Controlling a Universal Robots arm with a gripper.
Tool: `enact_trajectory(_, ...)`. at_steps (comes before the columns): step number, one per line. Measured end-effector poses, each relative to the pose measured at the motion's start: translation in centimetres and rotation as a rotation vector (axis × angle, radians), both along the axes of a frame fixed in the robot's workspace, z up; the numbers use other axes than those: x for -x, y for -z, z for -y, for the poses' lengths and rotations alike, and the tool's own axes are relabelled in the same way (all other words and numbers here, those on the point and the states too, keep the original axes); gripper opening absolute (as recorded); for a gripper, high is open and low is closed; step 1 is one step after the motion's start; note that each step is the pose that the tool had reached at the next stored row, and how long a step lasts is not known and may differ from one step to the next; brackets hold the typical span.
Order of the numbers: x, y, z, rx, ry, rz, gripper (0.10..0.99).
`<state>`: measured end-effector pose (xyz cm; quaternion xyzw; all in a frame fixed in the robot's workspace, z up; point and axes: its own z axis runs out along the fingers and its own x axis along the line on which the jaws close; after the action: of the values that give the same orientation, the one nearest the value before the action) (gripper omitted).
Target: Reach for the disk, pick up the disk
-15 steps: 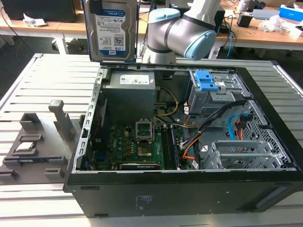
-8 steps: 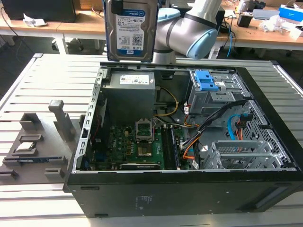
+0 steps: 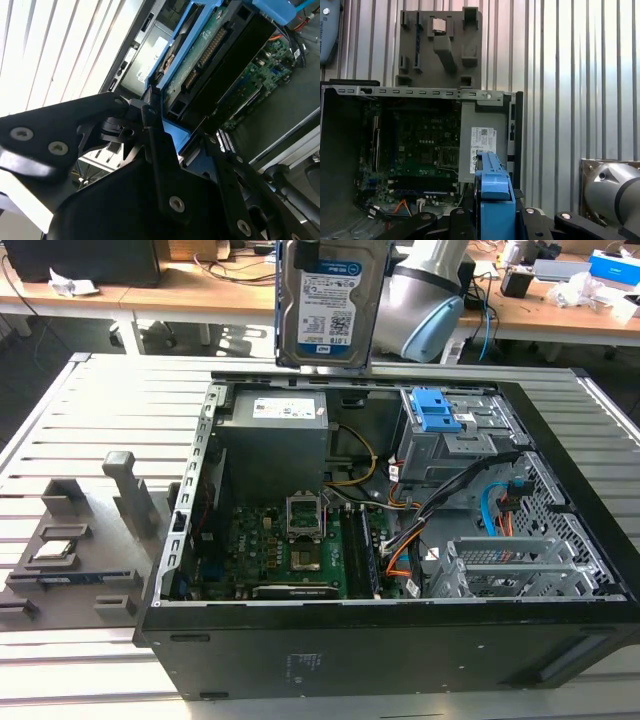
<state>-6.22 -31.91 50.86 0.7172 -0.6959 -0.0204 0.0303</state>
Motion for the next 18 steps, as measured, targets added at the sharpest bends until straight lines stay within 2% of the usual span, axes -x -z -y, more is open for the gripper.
enact_trajectory(1, -0.92, 0.0, -0.1, 0.0, 0.0, -0.0002, 0.365)
enact_trajectory(3, -3.9, 0.0, -0.42, 0.0, 0.0, -0.001, 0.365)
enact_trajectory(7, -5.76, 0.0, -0.59, 0.0, 0.0, -0.0014, 0.365)
enact_trajectory(9, -7.37, 0.0, -0.74, 0.0, 0.0, -0.0018, 0.365)
enact_trajectory(11, -8.3, 0.01, -0.82, 0.0, 0.0, -0.0019, 0.365)
enact_trajectory(12, -9.54, 0.0, -0.94, 0.0, 0.0, -0.0023, 0.365)
enact_trajectory(14, -10.9, 0.0, -1.07, 0.0, 0.0, -0.0026, 0.365)
enact_trajectory(16, -11.82, 0.0, -1.16, 0.0, 0.0, -0.0029, 0.365)
enact_trajectory(18, -13.4, 0.0, -1.33, 0.0, 0.0, -0.0034, 0.365)
